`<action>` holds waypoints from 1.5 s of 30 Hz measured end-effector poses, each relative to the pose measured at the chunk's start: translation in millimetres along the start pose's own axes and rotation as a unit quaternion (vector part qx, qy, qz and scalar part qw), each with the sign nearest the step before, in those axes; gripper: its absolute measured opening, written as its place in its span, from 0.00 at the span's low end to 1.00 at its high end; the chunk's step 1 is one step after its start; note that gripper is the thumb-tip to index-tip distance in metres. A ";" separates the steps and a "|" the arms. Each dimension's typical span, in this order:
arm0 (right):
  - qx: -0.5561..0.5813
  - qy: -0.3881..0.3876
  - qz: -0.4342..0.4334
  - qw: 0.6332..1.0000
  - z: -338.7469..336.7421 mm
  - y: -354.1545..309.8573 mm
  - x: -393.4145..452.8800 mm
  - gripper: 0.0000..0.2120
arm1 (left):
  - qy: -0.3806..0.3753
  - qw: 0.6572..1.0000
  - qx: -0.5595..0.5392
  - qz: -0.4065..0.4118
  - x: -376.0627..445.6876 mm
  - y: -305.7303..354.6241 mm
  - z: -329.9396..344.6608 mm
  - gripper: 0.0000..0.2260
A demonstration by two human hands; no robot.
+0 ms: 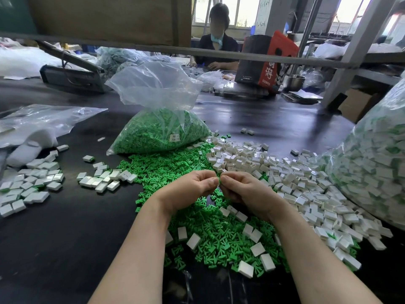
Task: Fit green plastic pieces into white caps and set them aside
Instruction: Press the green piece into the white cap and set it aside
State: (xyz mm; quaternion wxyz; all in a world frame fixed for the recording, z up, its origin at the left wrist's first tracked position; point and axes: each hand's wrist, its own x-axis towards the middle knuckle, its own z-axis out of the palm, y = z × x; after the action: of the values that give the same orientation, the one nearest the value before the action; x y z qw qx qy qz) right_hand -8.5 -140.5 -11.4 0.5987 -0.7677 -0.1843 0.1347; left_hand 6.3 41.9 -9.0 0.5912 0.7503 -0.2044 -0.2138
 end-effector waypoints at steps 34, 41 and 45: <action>0.061 0.081 -0.029 0.994 4.7 -4.8 3.2 0.19 | 0.166 0.982 0.043 0.084 -2.2 8.6 -2.5 0.04; 0.126 0.049 0.071 0.988 9.1 -7.4 6.7 0.35 | 0.216 0.971 0.009 0.103 6.1 10.3 5.8 0.05; 0.231 0.040 0.073 0.969 11.9 -6.5 9.4 0.29 | 0.225 0.966 -0.001 0.123 5.9 13.6 9.0 0.04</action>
State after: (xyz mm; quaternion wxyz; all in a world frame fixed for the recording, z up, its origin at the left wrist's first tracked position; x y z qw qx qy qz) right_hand -6.0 -124.5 -7.9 0.7552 -0.6247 -0.0680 0.1863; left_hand 5.5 28.4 1.9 0.6446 0.7475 -0.1565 0.0352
